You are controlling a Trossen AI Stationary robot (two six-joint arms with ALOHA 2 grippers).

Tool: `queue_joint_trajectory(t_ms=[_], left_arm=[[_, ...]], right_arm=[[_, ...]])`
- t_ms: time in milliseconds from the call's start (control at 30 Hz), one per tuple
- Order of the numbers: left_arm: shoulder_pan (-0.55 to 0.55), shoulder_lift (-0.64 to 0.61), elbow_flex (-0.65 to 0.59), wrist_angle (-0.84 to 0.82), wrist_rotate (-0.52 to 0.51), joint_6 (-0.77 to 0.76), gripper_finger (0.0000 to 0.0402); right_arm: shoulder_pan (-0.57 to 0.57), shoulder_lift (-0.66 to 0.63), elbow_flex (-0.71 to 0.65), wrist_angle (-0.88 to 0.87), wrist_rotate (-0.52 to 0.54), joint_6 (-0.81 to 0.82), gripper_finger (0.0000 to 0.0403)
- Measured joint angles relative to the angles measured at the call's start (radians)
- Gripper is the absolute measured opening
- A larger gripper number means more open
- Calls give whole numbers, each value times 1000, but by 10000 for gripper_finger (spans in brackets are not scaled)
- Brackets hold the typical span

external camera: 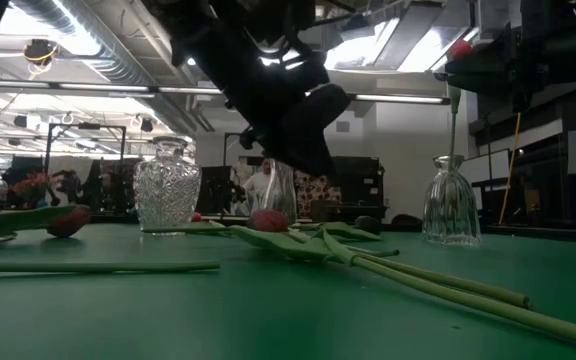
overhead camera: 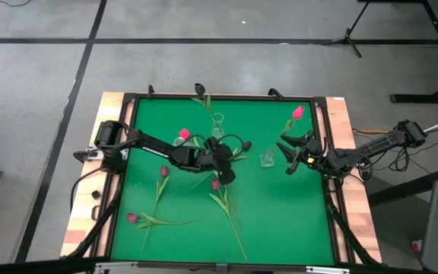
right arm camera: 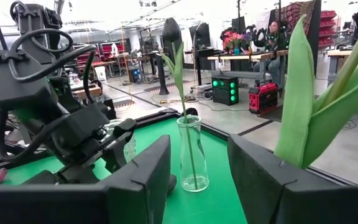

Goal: Sort flowers into vase by color
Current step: Put the right black tulip into the bottom left transparent vase

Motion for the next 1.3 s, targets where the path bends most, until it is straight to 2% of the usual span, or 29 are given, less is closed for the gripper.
queue_joint_trajectory(t_ms=[233, 533, 667, 933, 1300], left_arm=[[-3, 0, 0, 14, 36, 1, 131], [-2, 6, 0, 183, 36, -35, 131], [-4, 8, 0, 183, 36, -46, 131], [2, 74, 0, 192, 96, 76, 131], [37, 99, 0, 134, 85, 63, 131]], right_arm=[[0, 0, 0, -1, -31, 0, 159], [0, 0, 0, -2, -32, 0, 159], [0, 0, 0, -4, -32, 0, 159], [0, 0, 0, -14, -32, 0, 159], [0, 0, 0, -18, -33, 0, 159]])
